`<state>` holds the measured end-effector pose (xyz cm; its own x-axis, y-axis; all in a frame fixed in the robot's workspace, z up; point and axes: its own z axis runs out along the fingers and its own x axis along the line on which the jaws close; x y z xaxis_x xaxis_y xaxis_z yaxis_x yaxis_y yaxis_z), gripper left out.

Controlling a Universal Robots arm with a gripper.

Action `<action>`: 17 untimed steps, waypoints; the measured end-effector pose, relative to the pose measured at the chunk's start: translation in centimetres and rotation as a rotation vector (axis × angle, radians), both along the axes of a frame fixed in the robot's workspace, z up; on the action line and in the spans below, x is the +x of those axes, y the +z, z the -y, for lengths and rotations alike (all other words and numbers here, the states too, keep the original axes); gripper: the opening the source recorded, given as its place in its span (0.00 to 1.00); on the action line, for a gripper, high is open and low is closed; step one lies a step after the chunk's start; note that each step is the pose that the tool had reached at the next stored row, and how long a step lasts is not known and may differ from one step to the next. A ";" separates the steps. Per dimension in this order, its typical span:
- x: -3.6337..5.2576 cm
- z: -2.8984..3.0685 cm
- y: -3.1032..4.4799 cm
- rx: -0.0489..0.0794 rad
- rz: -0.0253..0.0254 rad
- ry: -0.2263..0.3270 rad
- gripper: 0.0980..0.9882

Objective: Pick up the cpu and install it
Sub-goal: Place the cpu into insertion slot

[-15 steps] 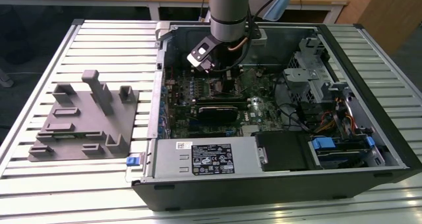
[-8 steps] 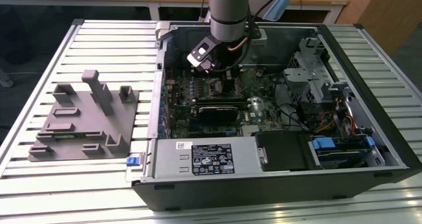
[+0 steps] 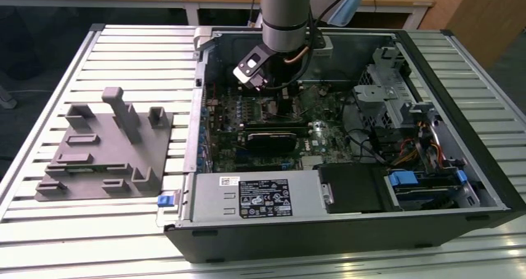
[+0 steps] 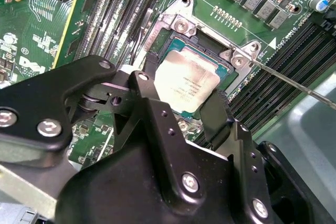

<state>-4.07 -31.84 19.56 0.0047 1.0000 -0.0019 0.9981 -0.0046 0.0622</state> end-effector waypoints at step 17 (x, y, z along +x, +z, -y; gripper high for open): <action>0.01 0.01 1.26 0.000 -0.0007 0.000 0.35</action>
